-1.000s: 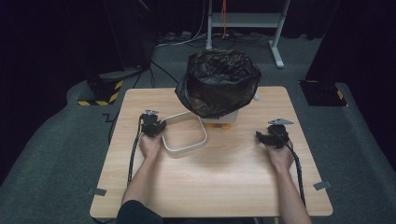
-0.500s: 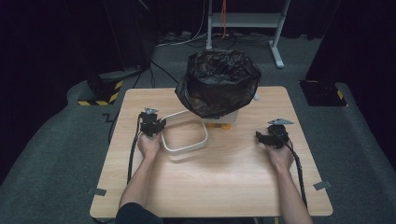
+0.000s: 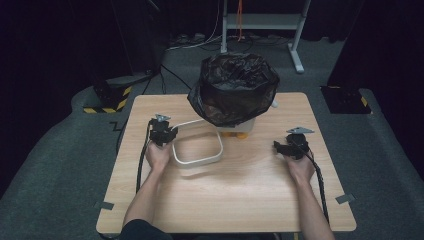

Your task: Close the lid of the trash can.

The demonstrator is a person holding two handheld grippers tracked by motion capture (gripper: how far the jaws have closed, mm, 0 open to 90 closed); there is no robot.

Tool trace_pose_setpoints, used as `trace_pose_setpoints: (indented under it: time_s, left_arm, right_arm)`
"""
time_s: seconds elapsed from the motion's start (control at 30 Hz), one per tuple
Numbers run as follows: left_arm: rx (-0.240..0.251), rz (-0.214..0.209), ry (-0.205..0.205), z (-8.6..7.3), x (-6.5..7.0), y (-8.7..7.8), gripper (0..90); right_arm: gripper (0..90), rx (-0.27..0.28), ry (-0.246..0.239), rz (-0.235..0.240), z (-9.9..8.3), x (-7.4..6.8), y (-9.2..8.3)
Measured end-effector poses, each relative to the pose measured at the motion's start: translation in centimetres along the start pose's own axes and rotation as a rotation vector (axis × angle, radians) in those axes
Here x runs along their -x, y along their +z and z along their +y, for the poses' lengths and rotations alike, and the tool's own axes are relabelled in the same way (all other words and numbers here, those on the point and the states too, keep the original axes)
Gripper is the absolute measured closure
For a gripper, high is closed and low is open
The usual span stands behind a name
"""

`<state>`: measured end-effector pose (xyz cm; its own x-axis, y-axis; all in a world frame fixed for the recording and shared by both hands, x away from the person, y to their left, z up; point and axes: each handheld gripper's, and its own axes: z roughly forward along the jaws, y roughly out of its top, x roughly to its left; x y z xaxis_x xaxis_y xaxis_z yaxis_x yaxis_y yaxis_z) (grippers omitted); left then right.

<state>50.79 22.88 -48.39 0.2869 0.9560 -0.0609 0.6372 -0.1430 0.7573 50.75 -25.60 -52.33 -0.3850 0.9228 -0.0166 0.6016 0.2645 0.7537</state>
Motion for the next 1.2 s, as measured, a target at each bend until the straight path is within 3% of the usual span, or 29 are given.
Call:
trace_pose_setpoints:
  time_s: [0.17,0.37,0.9,1.2]
  left_arm:
    - [-0.012,0.008,0.026,0.2,0.0,-0.5,78.6]
    - [0.003,0.000,-0.012,0.3,-0.8,-1.2,78.9]
    - [0.044,0.008,-0.036,1.6,-1.8,-4.5,79.0]
    - [0.033,0.026,-0.036,2.0,-2.4,-5.8,79.1]
  right_arm:
    - [36.3,0.000,0.000,0.001,0.0,0.0,0.0]
    - [36.4,-0.002,0.000,0.001,0.0,0.0,0.0]
    - [36.4,0.001,-0.003,0.001,0.0,0.0,0.0]
    - [36.4,-0.002,-0.004,0.001,0.0,0.0,0.0]
